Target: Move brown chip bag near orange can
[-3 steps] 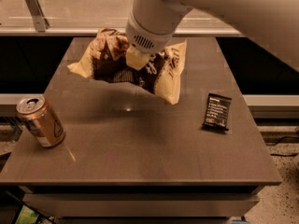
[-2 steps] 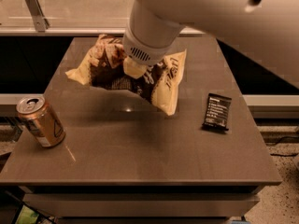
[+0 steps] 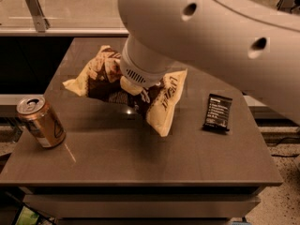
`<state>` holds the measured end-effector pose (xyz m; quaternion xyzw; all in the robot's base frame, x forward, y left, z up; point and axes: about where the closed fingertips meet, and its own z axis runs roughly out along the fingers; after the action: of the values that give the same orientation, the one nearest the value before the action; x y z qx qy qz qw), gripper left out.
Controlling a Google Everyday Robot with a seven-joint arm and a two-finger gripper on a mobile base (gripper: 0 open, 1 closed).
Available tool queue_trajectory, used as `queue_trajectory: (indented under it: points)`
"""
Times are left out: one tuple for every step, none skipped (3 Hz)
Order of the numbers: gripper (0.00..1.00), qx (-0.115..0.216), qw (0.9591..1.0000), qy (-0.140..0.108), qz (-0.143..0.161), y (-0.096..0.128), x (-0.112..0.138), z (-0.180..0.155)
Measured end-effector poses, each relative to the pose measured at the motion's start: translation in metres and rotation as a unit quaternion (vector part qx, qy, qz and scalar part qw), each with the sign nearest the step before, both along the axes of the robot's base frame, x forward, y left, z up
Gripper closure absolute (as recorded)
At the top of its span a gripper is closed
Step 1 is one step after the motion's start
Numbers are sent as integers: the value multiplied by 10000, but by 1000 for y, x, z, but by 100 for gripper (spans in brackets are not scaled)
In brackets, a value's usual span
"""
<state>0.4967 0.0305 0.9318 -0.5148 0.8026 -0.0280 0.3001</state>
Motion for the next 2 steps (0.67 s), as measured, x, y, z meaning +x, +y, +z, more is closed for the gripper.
queue_trajectory:
  points:
    - [100, 85, 9999, -26, -131, 9, -13, -2]
    - [100, 94, 9997, -41, -231, 25, -25, -4]
